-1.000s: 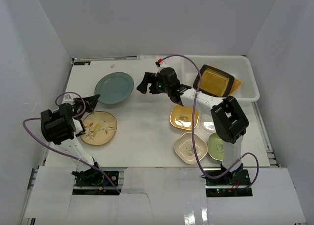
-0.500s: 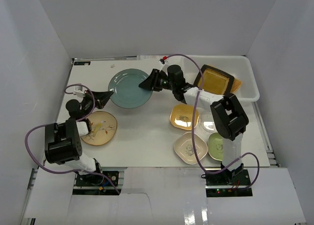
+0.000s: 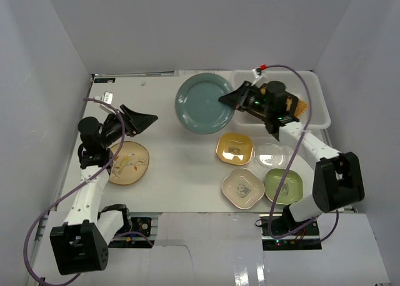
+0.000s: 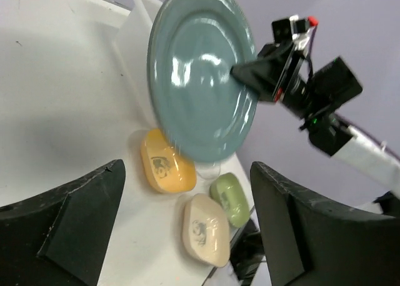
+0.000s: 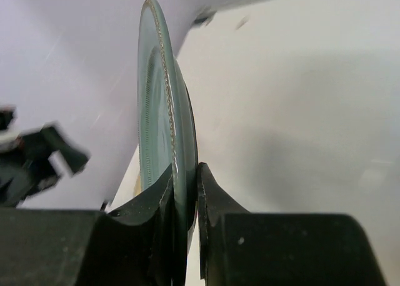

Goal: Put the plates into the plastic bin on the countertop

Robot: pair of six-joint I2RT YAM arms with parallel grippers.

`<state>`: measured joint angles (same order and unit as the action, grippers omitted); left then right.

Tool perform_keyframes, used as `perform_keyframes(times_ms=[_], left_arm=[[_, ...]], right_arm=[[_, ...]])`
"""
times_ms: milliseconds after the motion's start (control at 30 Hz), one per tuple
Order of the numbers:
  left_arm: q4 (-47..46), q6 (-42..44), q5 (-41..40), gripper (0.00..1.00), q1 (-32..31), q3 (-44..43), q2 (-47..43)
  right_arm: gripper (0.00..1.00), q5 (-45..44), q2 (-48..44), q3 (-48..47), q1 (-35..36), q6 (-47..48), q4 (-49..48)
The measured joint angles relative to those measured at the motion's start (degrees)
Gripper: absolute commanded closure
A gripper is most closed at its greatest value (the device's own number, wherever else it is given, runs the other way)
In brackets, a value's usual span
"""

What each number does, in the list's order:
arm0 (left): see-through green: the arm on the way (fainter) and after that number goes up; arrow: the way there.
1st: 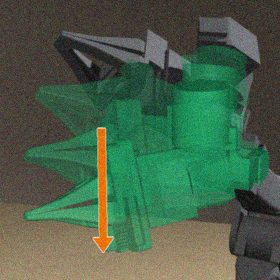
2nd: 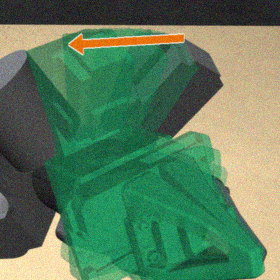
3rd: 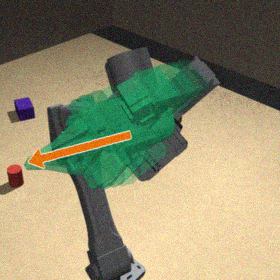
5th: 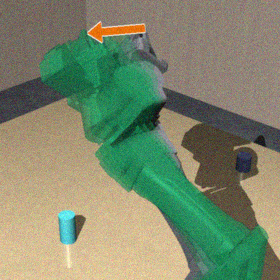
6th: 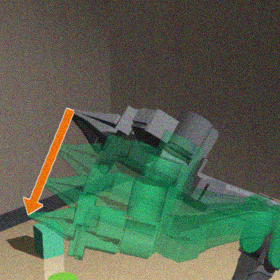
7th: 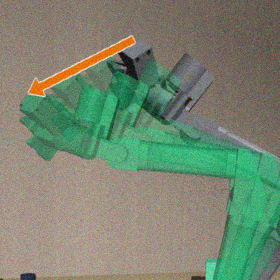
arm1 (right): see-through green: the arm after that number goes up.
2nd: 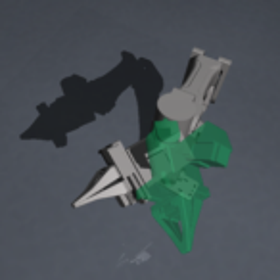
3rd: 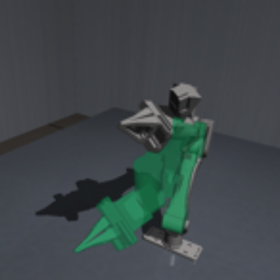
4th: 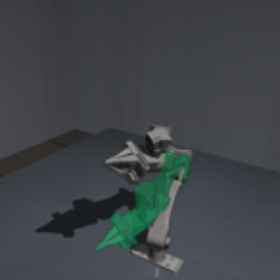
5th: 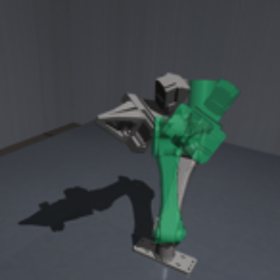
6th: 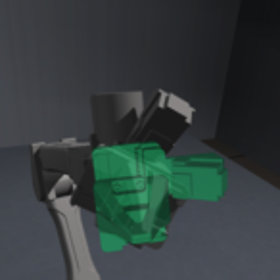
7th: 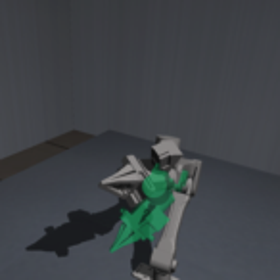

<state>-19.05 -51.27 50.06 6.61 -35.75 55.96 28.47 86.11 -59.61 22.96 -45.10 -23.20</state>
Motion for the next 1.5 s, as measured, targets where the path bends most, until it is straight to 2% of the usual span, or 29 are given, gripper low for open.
perform_keyframes(times_ms=[100,233,300,400,433,500,533,567,633,667,733,833,1033,1200,1333,1433,1467,1500], left_arm=[[6.8,6.5,-1.2,0.04,-3.8,-1.0,-3.8],[15.3,14.0,-1.4,0.02,-13.8,-0.2,-7.8],[19.8,17.5,-2.9,0.02,-18.5,0.4,-10.7],[25.3,22.1,-6.3,0.02,-23.9,0.6,-16.0],[26.1,23.1,-7.3,0.02,-24.9,0.6,-17.3],[27.0,24.7,-8.6,0.02,-26.5,0.6,-18.8],[27.3,25.4,-9.0,0.02,-27.0,0.5,-18.9],[27.7,25.7,-9.4,0.02,-27.3,0.5,-18.9],[28.7,26.3,-10.6,0.03,-27.5,0.5,-18.4],[29.5,26.6,-11.5,0.03,-27.8,0.5,-18.1],[30.2,26.9,-12.6,0.03,-28.3,0.5,-17.9],[31.4,27.4,-15.0,0.04,-29.4,0.5,-18.3],[36.0,28.4,-26.2,0.05,-30.5,-0.6,-19.0],[38.8,28.6,-34.8,0.05,-30.5,-1.2,-21.2],[40.1,28.5,-40.2,0.05,-30.4,-1.7,-23.0],[40.5,28.3,-43.3,0.04,-30.4,-1.8,-24.5],[40.6,28.3,-44.0,0.04,-30.3,-1.8,-25.0],[40.6,28.3,-45.0,0.04,-30.3,-1.9,-25.7]], right_arm=[[0.92,-0.1,-4.7,2.5,-13.4,2.0,2.3],[0.92,-2.9,-6.8,6.3,-31.3,4.2,4.0],[0.92,-5.7,-6.0,7.6,-36.3,5.4,5.7],[0.92,-6.4,-2.0,7.7,-38.8,6.6,7.3],[0.91,-6.1,0.0,7.4,-38.9,6.7,7.3],[0.83,-5.4,4.0,6.6,-38.9,6.0,7.2],[0.74,-5.1,6.0,6.1,-38.9,5.7,7.3],[0.49,-4.6,7.4,5.6,-38.9,5.4,7.3],[0.3,-3.9,8.7,5.3,-38.9,5.3,7.5],[0.15,-3.8,8.9,5.2,-38.9,5.8,7.6],[0.01,-4.4,8.9,4.7,-38.8,7.1,8.7],[0.1,-8.7,8.7,2.6,-37.7,10.9,13.1],[0.1,-32.1,6.3,-1.5,-30.5,21.6,22.4],[0.1,-48.7,4.4,-3.5,-23.5,28.5,24.9],[0.1,-53.2,1.6,-4.9,-18.9,30.8,26.8],[0.02,-49.8,-4.4,-3.2,-14.7,30.2,26.1],[0.02,-48.0,-6.9,-1.8,-12.6,29.7,24.8],[0.07,-45.9,-9.6,0.2,-9.5,28.8,22.7]])
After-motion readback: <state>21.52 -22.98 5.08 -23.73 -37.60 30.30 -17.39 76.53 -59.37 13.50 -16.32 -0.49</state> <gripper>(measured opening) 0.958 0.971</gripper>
